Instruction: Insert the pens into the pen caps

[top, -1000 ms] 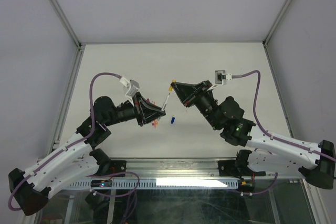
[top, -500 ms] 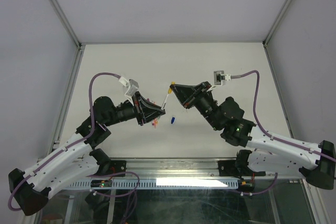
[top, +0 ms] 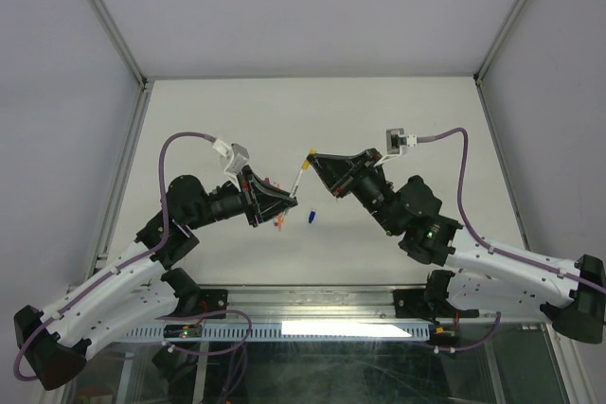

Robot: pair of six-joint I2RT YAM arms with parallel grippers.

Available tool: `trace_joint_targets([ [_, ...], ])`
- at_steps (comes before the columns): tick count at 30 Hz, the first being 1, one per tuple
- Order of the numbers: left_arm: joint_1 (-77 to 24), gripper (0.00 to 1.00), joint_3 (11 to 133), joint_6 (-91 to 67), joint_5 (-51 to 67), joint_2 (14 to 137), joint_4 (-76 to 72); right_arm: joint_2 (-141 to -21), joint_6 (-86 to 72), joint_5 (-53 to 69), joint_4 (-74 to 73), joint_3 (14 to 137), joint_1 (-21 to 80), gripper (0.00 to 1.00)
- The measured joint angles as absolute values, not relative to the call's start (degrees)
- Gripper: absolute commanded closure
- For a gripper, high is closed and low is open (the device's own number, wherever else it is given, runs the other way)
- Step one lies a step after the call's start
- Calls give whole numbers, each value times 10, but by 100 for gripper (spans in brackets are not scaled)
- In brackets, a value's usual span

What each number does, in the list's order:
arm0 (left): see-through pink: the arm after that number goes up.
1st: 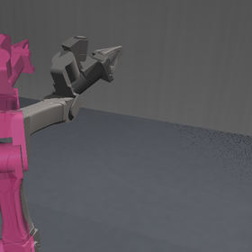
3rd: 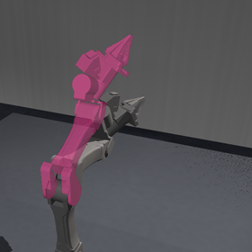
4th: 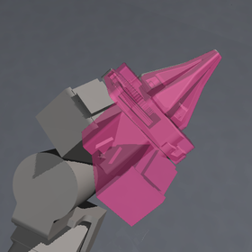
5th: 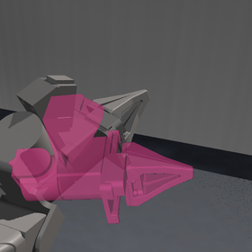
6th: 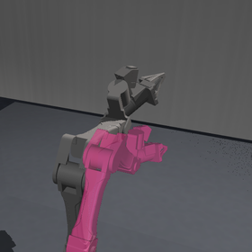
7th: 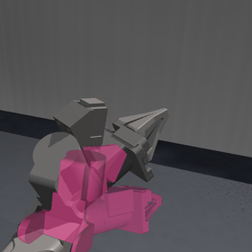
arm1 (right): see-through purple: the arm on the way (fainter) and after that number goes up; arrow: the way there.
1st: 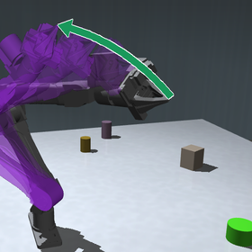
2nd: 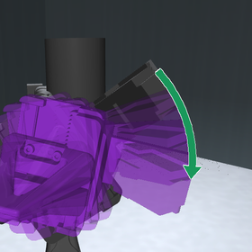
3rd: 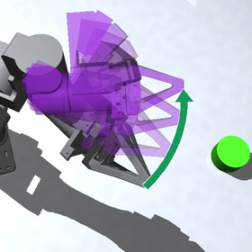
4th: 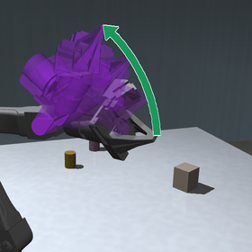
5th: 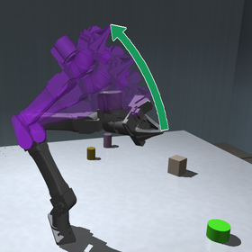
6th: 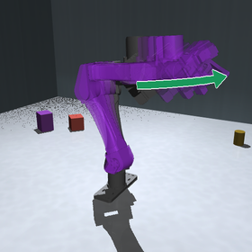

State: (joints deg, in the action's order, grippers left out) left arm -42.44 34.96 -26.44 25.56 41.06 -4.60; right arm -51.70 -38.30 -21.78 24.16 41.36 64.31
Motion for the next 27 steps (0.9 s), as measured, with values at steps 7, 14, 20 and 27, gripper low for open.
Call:
trace_joint_targets([
  [7, -424, 100, 350, -265, 253, 410, -42, -515, -392, -215, 246, 407, 642, 100],
  [14, -425, 100, 350, -265, 242, 408, -42, -515, -396, -200, 243, 397, 643, 100],
  [20, -425, 100, 350, -266, 240, 408, -41, -515, -396, -200, 243, 396, 643, 100],
  [27, -425, 100, 350, -266, 239, 408, -41, -515, -396, -200, 243, 396, 642, 100],
])
